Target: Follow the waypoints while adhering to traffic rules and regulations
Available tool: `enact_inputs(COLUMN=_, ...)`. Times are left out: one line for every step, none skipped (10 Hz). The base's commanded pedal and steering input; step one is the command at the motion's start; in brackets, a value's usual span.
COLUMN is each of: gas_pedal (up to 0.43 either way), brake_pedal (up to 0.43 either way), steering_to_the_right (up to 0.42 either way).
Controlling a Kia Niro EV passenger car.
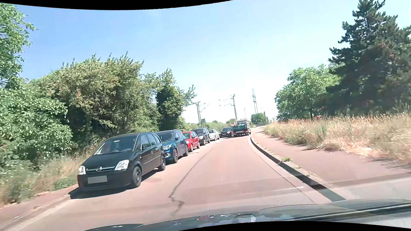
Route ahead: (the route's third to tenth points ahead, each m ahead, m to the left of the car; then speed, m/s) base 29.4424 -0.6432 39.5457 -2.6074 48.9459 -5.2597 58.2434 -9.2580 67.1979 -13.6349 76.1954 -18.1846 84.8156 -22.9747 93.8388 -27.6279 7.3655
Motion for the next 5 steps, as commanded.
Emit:
enact_inputs(gas_pedal=0.24, brake_pedal=0.0, steering_to_the_right=0.028)
enact_inputs(gas_pedal=0.24, brake_pedal=0.0, steering_to_the_right=0.028)
enact_inputs(gas_pedal=0.24, brake_pedal=0.0, steering_to_the_right=0.028)
enact_inputs(gas_pedal=0.24, brake_pedal=0.0, steering_to_the_right=0.028)
enact_inputs(gas_pedal=0.24, brake_pedal=0.0, steering_to_the_right=0.028)
